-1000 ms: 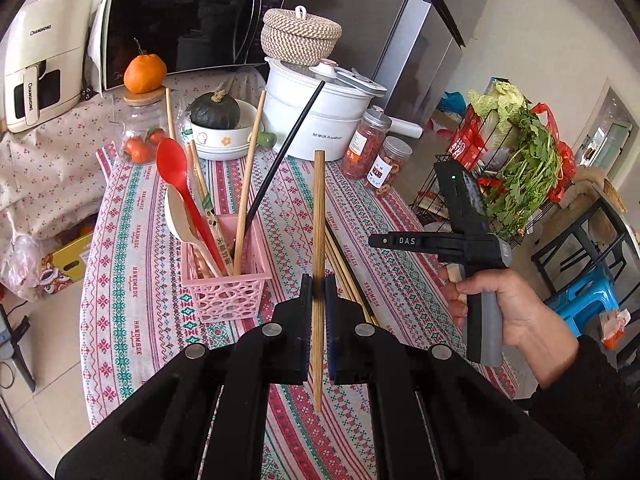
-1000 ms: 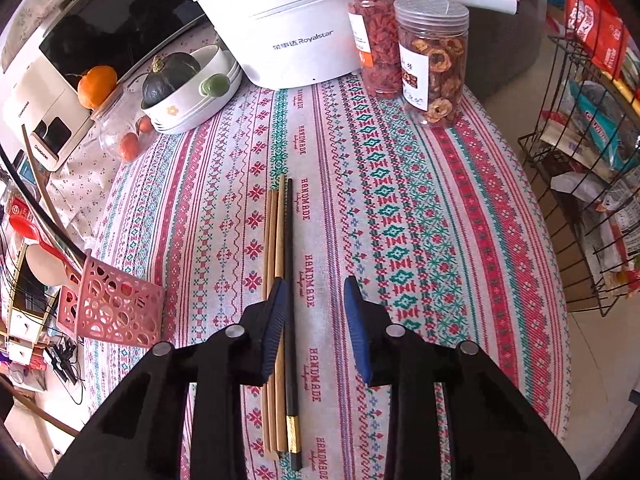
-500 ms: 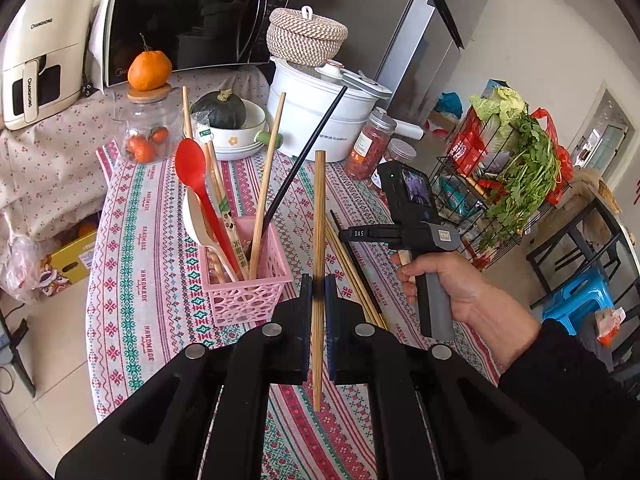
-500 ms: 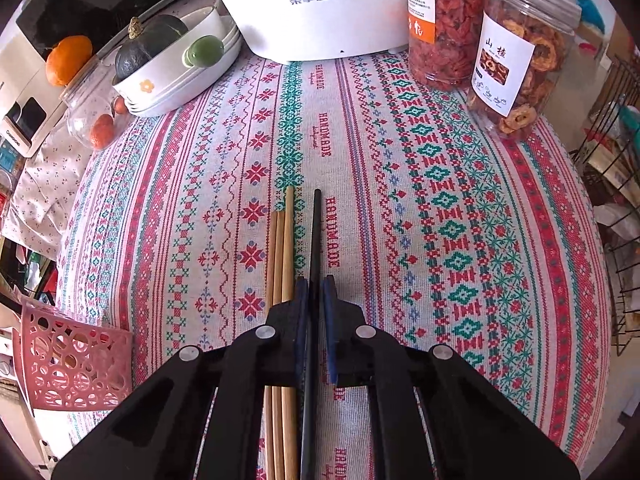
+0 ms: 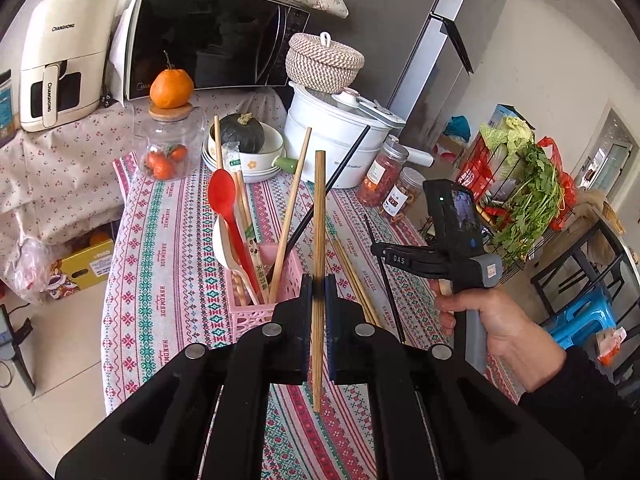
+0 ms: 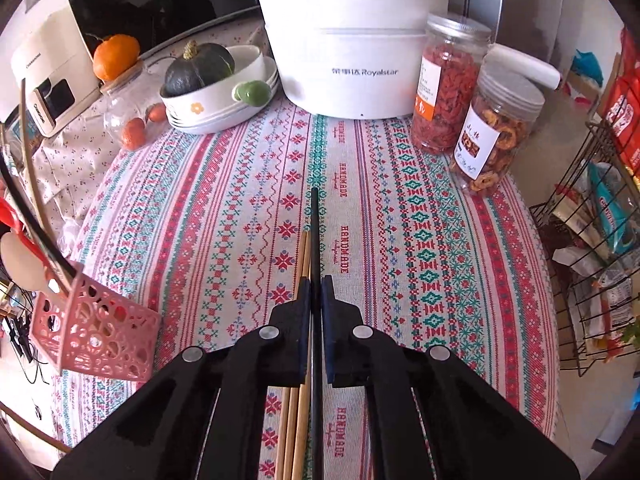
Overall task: Organize utensils
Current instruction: 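Drop the wooden chopstick into the basket with the left tool while the right tool drops the black chopstick in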
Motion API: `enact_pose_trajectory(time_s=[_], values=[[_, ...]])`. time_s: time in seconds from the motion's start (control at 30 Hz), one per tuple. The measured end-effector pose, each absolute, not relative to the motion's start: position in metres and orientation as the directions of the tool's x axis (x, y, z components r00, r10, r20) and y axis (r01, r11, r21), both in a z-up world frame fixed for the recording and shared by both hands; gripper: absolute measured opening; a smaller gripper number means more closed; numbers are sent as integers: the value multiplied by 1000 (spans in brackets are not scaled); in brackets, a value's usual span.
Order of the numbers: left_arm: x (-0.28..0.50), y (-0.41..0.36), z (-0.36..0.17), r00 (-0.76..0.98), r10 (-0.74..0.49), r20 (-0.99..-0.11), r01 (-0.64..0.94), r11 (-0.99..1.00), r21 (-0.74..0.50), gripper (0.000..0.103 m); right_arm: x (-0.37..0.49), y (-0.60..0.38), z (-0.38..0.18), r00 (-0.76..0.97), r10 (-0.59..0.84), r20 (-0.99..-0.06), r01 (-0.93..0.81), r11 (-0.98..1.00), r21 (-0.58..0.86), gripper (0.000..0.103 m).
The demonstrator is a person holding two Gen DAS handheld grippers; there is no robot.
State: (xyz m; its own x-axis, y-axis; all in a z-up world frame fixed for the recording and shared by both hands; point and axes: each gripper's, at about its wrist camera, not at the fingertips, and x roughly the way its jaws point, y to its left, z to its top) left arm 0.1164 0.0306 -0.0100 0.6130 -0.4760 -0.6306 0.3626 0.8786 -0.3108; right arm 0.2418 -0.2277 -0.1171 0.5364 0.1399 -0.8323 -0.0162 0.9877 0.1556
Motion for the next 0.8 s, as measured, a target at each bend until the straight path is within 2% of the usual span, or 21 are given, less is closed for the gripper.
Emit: enact_pose_trajectory(time_s=[0.27, 0.57, 0.67, 0.8], values=[[100, 53, 28, 736, -453, -503, 329, 889, -318, 5, 173, -239, -49, 668, 184, -721, -28, 975, 222, 6], [86, 69, 63, 887, -357, -295, 281, 921, -269, 5, 129, -245, -8, 761, 213, -612, -64, 965, 256, 6], [96, 66, 58, 899, -330, -288, 262, 932, -251, 5, 125, -245, -1, 770, 232, -594, -78, 959, 274, 6], [114, 59, 43, 892, -306, -333, 239, 944, -225, 5, 125, -242, 4, 777, 242, -581, -92, 957, 276, 6]])
